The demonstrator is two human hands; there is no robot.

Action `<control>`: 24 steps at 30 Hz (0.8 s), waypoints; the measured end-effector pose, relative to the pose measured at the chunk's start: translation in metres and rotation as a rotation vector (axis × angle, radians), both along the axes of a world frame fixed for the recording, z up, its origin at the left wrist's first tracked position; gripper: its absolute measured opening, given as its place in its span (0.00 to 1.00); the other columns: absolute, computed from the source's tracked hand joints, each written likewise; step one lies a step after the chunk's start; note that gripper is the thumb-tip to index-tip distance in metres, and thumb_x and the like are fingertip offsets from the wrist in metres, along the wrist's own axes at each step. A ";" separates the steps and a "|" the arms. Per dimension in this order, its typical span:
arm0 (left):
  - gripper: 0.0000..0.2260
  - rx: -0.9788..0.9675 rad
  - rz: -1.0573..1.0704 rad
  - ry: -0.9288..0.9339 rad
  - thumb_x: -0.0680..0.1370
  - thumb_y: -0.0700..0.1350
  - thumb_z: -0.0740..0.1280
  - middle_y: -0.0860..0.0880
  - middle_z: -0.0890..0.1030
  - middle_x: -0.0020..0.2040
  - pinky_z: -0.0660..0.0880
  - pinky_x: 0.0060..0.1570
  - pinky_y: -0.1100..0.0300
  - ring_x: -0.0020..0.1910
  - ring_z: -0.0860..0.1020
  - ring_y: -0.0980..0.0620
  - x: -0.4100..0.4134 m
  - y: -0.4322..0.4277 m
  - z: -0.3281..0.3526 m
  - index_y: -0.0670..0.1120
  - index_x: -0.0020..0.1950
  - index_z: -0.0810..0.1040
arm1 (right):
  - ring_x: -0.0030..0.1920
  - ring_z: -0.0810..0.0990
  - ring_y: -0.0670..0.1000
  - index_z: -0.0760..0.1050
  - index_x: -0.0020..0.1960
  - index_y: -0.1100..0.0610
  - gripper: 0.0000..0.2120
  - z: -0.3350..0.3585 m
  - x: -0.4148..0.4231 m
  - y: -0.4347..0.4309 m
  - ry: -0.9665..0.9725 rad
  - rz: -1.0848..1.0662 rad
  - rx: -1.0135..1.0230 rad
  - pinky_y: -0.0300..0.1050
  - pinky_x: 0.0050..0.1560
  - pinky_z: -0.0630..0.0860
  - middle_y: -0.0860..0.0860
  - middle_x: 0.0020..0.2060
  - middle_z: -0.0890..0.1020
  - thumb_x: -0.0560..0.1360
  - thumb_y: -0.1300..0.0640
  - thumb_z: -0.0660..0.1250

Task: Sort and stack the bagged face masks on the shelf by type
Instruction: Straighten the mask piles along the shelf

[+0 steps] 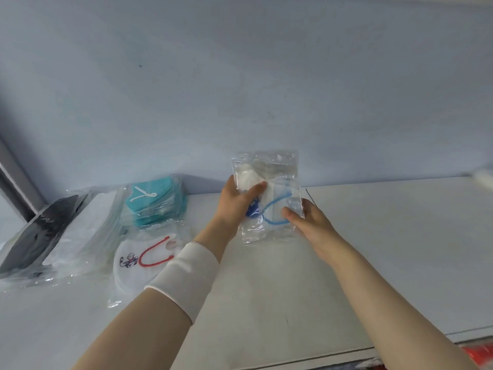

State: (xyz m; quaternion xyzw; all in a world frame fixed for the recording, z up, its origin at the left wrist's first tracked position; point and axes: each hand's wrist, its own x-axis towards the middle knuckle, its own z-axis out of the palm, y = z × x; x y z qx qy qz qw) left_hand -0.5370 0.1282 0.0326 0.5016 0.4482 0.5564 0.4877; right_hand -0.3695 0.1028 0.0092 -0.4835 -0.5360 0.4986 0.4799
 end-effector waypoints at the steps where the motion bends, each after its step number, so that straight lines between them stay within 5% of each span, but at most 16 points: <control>1: 0.10 -0.029 -0.011 -0.029 0.71 0.42 0.73 0.47 0.76 0.33 0.71 0.27 0.64 0.26 0.74 0.56 0.010 0.001 0.002 0.42 0.47 0.73 | 0.50 0.80 0.52 0.73 0.57 0.56 0.12 0.001 0.011 -0.002 0.035 0.017 -0.055 0.45 0.53 0.78 0.51 0.49 0.81 0.74 0.56 0.68; 4: 0.10 -0.127 -0.038 -0.050 0.70 0.44 0.73 0.46 0.79 0.39 0.74 0.37 0.59 0.36 0.77 0.50 0.049 0.004 0.000 0.43 0.48 0.76 | 0.47 0.81 0.53 0.76 0.53 0.58 0.09 0.004 0.048 -0.009 0.056 -0.046 -0.132 0.52 0.53 0.78 0.54 0.46 0.81 0.74 0.56 0.69; 8: 0.28 -0.263 -0.138 -0.011 0.67 0.54 0.75 0.41 0.82 0.53 0.79 0.50 0.51 0.49 0.81 0.44 0.117 0.007 -0.004 0.40 0.60 0.75 | 0.32 0.81 0.44 0.75 0.52 0.58 0.08 0.007 0.112 -0.019 0.068 -0.163 -0.184 0.37 0.30 0.77 0.52 0.40 0.81 0.74 0.58 0.69; 14: 0.15 -0.276 -0.218 -0.004 0.76 0.48 0.69 0.41 0.81 0.49 0.77 0.54 0.51 0.44 0.80 0.45 0.250 0.013 -0.004 0.38 0.53 0.76 | 0.38 0.75 0.55 0.75 0.57 0.64 0.16 0.005 0.251 -0.034 0.025 -0.237 -0.255 0.43 0.34 0.71 0.57 0.43 0.79 0.73 0.56 0.69; 19: 0.09 -0.347 -0.117 0.026 0.74 0.46 0.71 0.40 0.80 0.48 0.76 0.54 0.49 0.46 0.79 0.43 0.372 0.015 -0.025 0.41 0.42 0.75 | 0.25 0.71 0.47 0.74 0.39 0.58 0.08 0.000 0.359 -0.044 0.048 -0.271 -0.325 0.37 0.25 0.70 0.50 0.25 0.74 0.73 0.55 0.70; 24: 0.09 -0.406 -0.090 0.009 0.74 0.45 0.71 0.39 0.80 0.48 0.77 0.55 0.47 0.46 0.79 0.42 0.457 0.030 -0.028 0.43 0.38 0.75 | 0.25 0.73 0.46 0.74 0.38 0.57 0.09 0.003 0.444 -0.038 0.084 -0.275 -0.356 0.39 0.29 0.72 0.46 0.21 0.76 0.74 0.54 0.68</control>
